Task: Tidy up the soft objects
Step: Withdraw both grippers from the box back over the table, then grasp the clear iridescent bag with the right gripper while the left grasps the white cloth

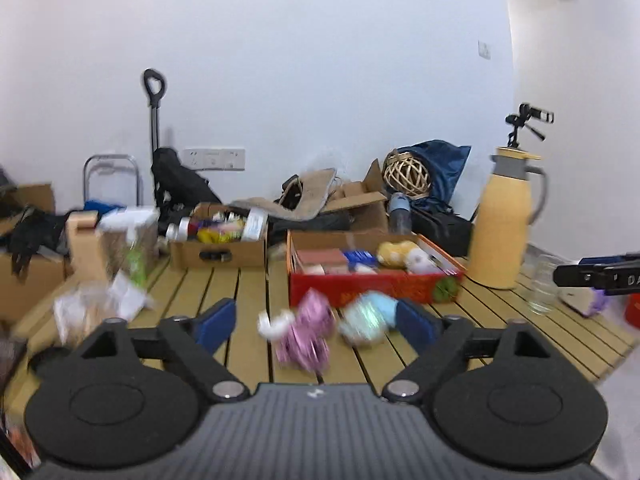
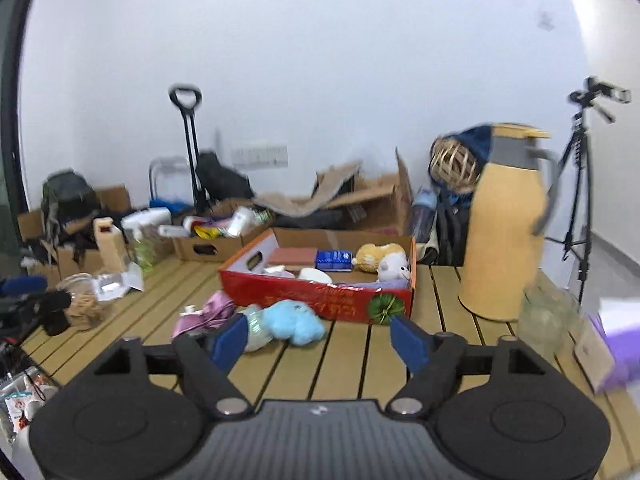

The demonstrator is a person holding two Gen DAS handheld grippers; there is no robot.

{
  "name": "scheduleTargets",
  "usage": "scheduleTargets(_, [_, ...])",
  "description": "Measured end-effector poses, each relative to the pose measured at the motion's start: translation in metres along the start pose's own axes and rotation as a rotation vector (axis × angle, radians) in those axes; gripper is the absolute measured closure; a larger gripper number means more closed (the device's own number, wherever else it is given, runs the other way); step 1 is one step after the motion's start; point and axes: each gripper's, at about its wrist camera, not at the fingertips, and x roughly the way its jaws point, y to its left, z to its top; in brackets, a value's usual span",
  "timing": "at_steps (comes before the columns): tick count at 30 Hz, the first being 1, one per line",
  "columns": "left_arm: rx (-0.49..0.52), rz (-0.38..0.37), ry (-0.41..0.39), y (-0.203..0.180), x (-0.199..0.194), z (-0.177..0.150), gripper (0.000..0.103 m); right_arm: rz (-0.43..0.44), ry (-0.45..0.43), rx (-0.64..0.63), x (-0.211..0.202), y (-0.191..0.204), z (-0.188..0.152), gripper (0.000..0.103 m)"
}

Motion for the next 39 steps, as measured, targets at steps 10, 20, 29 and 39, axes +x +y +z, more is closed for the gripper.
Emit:
scheduleTargets(10, [-0.018,0.104,0.029,-0.013,-0.053,-0.07,0.003,0.011,-0.061,-0.036,-0.077,0.034,-0.093,0.01])
scheduleTargets(20, [-0.15,0.173,0.085,0.031,0.026,-0.075,0.024,0.004,-0.054,0.028,-0.02,0.038,-0.1,0.021])
scheduleTargets(29, [-0.089,0.164,0.15,0.081,0.181,-0.026,0.044,0.07,0.062,-0.02,0.106,0.054,-0.072,0.043])
scheduleTargets(39, [-0.141,0.064,0.278,0.079,0.296,-0.032,0.038,0.092,0.119,-0.179,0.242,0.094,-0.039,0.048])
